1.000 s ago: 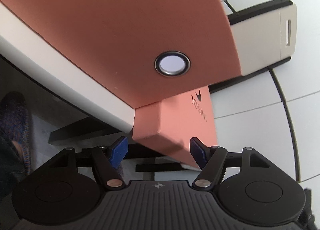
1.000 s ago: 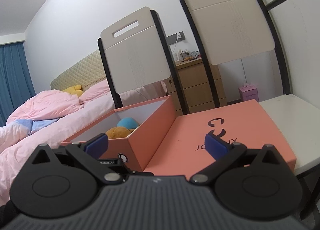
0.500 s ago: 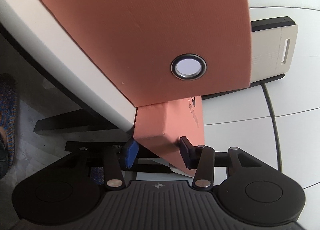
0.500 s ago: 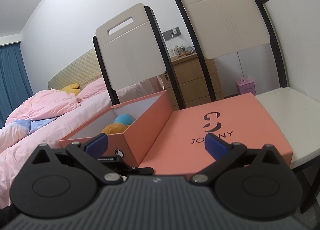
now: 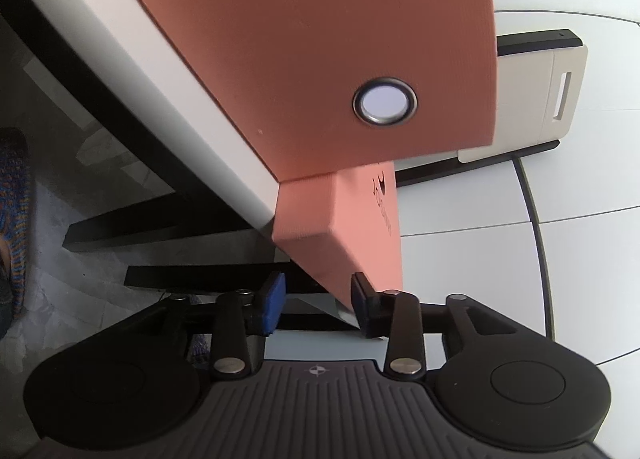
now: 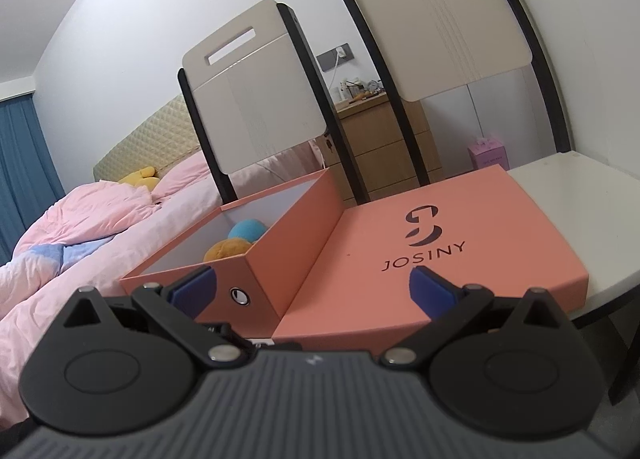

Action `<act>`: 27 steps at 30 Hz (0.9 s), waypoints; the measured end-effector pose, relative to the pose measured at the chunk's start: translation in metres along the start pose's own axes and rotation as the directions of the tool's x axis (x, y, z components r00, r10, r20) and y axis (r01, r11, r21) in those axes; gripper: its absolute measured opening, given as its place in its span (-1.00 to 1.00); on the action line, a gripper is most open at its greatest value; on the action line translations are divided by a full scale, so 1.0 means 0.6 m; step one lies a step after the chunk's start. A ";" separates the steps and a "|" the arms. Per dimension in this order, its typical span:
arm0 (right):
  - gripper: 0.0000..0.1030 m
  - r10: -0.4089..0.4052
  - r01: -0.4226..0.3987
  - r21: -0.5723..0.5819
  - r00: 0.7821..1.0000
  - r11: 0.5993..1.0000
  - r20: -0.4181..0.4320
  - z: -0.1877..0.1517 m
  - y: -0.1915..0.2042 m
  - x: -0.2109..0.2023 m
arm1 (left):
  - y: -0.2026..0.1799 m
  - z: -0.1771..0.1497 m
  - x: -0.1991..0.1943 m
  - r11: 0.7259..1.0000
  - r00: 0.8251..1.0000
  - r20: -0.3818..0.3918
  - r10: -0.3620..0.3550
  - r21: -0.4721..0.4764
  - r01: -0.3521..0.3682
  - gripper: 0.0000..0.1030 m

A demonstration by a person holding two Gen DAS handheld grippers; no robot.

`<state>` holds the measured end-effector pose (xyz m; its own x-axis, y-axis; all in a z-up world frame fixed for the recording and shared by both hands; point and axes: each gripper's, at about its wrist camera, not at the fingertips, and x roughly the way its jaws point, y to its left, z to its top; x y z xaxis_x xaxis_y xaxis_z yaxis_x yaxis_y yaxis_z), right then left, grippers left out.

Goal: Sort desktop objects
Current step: 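Hold the pink JOSINY lid edge closed in the left gripper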

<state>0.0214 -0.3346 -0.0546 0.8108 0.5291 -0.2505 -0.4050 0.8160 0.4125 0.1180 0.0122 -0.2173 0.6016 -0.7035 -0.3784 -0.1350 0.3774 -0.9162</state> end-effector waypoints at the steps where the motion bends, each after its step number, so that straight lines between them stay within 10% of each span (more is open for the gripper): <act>1: 1.00 0.002 -0.002 0.000 1.000 1.000 0.003 0.001 -0.001 -0.002 | 0.002 0.003 0.001 1.000 1.000 0.008 -0.002 0.000 0.002 -0.04; 27: 1.00 -0.021 0.021 -0.005 1.000 1.000 0.003 0.002 -0.031 -0.033 | 0.074 0.002 0.048 0.986 0.997 -0.026 -0.079 -0.147 0.075 -0.16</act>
<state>0.0134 -0.3601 -0.0563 0.8202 0.5111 -0.2568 -0.3899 0.8281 0.4028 0.1306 0.0096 -0.2688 0.5899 -0.7464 -0.3079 -0.2040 0.2312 -0.9513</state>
